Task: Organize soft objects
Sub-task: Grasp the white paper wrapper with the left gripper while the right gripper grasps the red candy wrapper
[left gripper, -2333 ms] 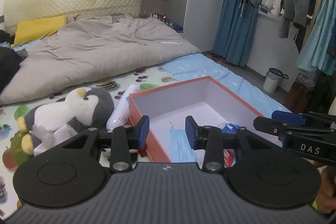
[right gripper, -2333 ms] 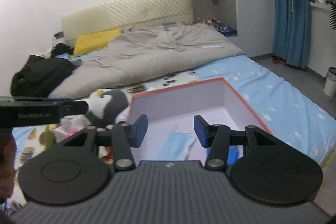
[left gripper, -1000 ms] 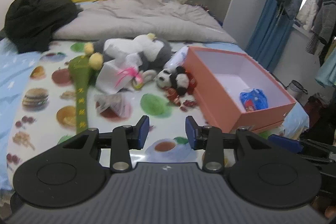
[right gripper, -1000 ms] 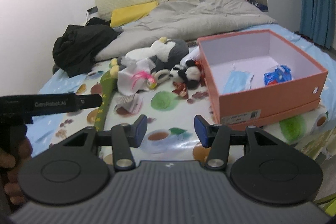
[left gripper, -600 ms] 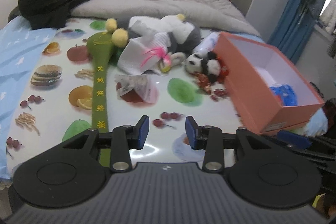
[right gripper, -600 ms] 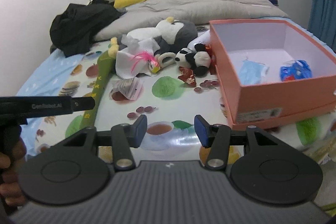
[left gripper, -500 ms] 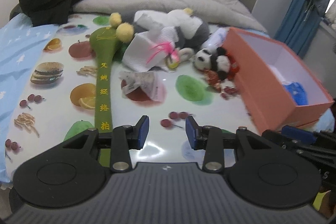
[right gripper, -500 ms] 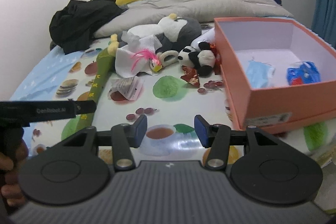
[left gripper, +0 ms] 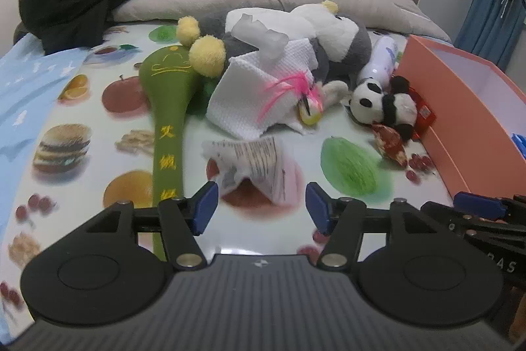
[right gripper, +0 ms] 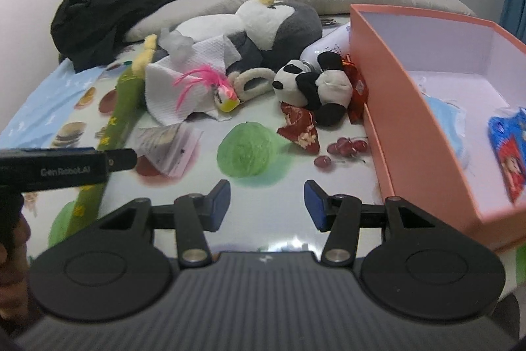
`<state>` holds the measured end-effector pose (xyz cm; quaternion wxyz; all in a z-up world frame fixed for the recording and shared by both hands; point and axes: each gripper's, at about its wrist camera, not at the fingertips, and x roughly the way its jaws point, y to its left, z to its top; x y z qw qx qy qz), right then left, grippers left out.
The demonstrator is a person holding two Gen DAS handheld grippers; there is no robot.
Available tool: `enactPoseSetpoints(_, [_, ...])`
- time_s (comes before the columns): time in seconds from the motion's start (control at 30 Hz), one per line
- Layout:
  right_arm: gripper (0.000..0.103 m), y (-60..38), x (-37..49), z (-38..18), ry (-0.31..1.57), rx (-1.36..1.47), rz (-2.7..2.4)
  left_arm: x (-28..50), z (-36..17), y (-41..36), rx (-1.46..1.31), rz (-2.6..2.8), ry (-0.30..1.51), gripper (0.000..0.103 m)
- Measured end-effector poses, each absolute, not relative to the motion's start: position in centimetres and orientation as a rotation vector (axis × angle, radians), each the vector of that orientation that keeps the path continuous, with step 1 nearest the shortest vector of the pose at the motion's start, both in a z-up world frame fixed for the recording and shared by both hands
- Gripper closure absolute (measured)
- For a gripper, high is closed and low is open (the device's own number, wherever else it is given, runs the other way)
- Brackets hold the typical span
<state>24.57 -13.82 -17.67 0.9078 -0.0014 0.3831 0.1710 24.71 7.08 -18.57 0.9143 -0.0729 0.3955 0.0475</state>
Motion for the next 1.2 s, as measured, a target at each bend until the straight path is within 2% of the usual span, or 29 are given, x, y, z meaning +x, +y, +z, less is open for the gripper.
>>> enactPoseSetpoints(0.43, [0.051,-12.4,32.4,-20.7,0.77,-0.055,0.283,30.0,-21.8,8.0,-0.103,0.128,0.845,0.037])
enactPoseSetpoints(0.9, [0.054,-11.8,35.7,-22.7,0.776,-0.063,0.273,31.8,-23.8,7.9,-0.104,0.133,0.885,0.038])
enactPoseSetpoints(1.0, [0.059,-11.7,36.0,-22.9,0.776,-0.069,0.269,31.7,-23.8,8.2,-0.125,0.136,0.877,0.042])
enactPoseSetpoints(1.2, [0.065,-11.9,35.5,-22.6,0.77,-0.076,0.267,31.2,-23.4,8.3,-0.144,0.142,0.863,0.057])
